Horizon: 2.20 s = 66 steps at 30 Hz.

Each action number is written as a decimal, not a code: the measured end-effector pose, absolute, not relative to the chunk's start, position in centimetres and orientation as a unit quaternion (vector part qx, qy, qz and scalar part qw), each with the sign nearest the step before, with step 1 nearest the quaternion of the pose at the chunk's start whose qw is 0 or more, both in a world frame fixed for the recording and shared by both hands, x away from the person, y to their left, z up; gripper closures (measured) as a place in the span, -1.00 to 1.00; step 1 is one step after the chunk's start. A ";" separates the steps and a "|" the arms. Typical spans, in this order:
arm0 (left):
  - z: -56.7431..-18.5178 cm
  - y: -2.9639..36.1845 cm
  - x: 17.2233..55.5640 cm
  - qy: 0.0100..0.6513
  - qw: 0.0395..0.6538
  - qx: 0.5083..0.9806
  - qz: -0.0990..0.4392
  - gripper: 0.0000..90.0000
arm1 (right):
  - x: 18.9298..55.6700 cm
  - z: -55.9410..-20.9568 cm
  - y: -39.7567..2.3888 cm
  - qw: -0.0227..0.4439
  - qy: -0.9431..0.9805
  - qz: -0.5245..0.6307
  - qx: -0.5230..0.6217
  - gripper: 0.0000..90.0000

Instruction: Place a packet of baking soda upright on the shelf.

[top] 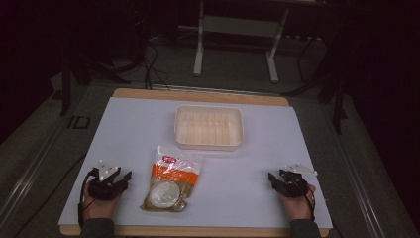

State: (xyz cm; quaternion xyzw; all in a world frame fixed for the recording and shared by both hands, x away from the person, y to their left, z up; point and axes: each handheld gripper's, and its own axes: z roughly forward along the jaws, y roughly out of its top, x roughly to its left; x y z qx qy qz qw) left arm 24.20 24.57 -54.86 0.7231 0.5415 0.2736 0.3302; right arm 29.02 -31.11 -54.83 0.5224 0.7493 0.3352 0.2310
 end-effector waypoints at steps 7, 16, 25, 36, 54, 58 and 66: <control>-54.9 24.5 24.2 0.528 0.347 0.729 0.263 0.31 | 28.9 -54.5 -30.4 0.213 0.757 0.354 0.506 0.27; -54.9 24.4 24.3 0.518 0.350 0.734 0.264 0.33 | 28.8 -53.4 -28.9 0.187 0.767 0.391 0.473 0.32; -55.0 24.3 24.3 0.518 0.349 0.735 0.263 0.30 | 29.6 -52.4 -26.1 0.175 0.782 0.404 0.442 0.35; -55.0 24.3 24.3 0.518 0.349 0.736 0.262 0.29 | 30.5 -51.3 -22.6 0.159 0.798 0.417 0.405 0.39; -55.0 24.3 24.3 0.519 0.350 0.735 0.262 0.28 | 32.0 -50.4 -18.3 0.138 0.812 0.432 0.368 0.46; -55.0 24.3 24.3 0.518 0.350 0.735 0.262 0.28 | 32.4 -50.3 -17.4 0.135 0.816 0.433 0.359 0.47; -55.0 24.3 24.3 0.517 0.349 0.736 0.262 0.28 | 33.1 -50.1 -15.8 0.127 0.818 0.438 0.349 0.48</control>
